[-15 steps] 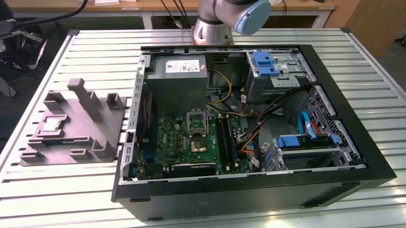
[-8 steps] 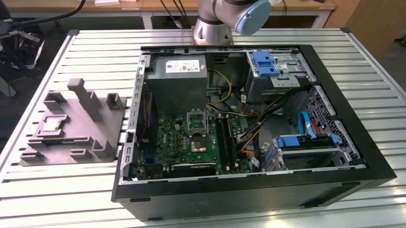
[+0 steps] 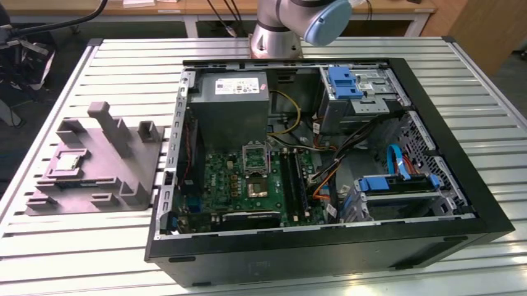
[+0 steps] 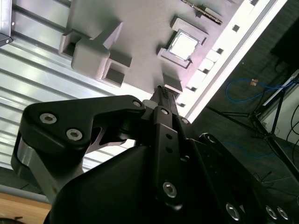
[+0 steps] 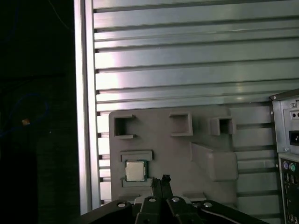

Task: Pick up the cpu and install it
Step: 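Reach for the cpu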

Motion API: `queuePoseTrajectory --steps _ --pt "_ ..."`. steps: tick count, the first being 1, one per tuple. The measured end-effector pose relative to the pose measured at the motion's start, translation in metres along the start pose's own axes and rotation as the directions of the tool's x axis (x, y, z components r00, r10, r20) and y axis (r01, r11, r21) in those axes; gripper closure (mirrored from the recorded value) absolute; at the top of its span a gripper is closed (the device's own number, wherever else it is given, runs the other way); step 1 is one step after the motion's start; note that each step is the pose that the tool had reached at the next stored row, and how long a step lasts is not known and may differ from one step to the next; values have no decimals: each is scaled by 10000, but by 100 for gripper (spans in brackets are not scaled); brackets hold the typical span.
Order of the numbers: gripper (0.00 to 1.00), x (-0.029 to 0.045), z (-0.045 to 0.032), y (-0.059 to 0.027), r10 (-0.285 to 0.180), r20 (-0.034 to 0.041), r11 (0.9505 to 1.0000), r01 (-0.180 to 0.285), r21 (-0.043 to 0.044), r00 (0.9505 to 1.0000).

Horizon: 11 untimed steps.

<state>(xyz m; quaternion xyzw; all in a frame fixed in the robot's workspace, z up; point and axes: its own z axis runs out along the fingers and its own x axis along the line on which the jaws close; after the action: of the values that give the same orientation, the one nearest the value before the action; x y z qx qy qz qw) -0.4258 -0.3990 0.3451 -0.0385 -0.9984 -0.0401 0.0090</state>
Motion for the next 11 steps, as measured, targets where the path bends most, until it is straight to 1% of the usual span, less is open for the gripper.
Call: queuePoseTrajectory --steps 11 --pt "89 78 2 -6 0 1 10000 0 -1 10000"
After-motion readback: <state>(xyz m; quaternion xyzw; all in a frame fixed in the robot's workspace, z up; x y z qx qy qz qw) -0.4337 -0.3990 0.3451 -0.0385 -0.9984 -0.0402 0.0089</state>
